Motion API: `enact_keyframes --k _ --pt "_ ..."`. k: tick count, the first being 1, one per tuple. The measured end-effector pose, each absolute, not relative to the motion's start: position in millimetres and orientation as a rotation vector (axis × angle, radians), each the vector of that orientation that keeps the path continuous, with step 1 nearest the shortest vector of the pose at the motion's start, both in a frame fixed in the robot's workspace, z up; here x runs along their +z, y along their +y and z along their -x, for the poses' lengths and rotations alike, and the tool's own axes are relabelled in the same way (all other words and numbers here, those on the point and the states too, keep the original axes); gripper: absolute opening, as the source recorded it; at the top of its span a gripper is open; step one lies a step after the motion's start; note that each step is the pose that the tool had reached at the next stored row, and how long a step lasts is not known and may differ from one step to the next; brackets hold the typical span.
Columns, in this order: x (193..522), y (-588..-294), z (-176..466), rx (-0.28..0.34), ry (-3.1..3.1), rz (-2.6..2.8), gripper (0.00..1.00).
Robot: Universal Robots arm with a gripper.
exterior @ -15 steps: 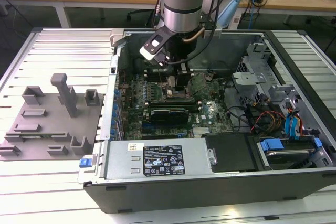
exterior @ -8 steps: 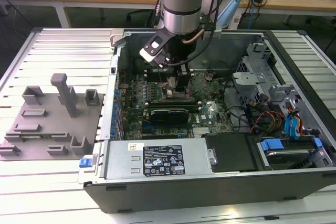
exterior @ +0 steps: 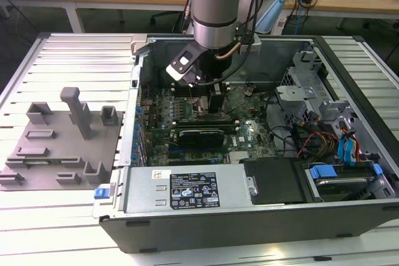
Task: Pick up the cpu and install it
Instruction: 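Place the cpu into insertion slot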
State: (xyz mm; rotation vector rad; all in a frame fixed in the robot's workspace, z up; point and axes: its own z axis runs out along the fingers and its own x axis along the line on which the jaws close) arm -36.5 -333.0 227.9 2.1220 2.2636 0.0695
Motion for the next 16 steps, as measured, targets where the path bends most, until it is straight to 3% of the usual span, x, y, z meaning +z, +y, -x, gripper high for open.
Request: enact_keyframes --k 16 --pt "223.0 -333.1 36.5 0.069 2.264 -2.122 0.55"
